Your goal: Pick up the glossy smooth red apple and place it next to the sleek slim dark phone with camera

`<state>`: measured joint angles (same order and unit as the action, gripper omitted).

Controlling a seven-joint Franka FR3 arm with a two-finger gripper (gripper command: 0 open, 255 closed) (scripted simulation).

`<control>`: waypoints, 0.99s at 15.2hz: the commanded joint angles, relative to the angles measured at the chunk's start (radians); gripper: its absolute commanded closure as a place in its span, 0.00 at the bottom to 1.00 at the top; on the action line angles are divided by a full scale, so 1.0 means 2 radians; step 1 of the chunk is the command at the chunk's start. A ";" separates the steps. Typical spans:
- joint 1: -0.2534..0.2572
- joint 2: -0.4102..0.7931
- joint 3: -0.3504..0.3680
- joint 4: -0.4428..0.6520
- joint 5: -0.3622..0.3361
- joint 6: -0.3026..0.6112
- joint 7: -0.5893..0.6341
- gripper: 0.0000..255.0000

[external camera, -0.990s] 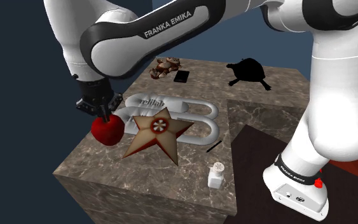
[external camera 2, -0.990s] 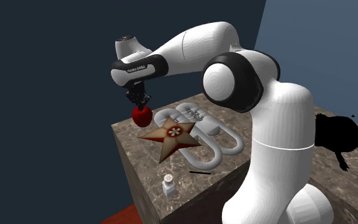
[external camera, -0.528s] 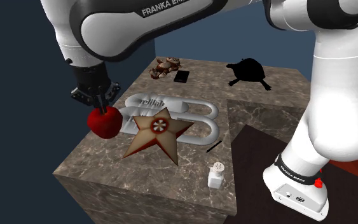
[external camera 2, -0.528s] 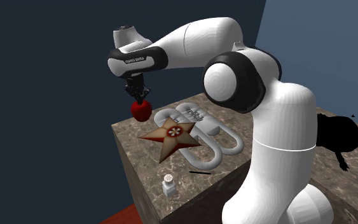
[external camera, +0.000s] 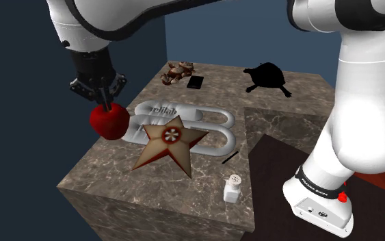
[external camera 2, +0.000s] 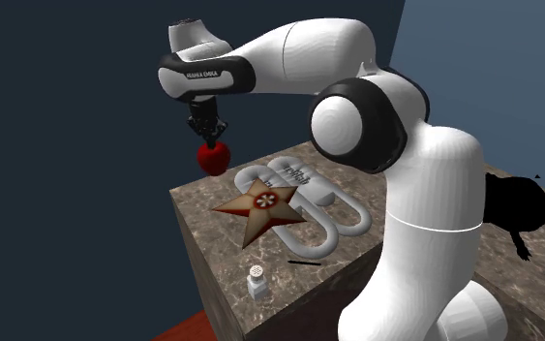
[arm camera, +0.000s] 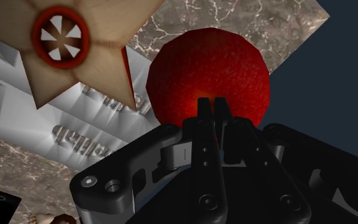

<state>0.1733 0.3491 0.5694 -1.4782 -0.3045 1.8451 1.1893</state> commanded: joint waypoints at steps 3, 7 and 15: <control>0.004 0.001 0.001 0.030 0.001 -0.028 -0.004 1.00; 0.009 0.004 0.002 0.061 0.000 -0.056 -0.007 1.00; -0.010 -0.015 0.000 0.070 0.014 -0.079 -0.034 1.00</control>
<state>0.1734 0.3372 0.5713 -1.3137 -0.2892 1.6771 1.1403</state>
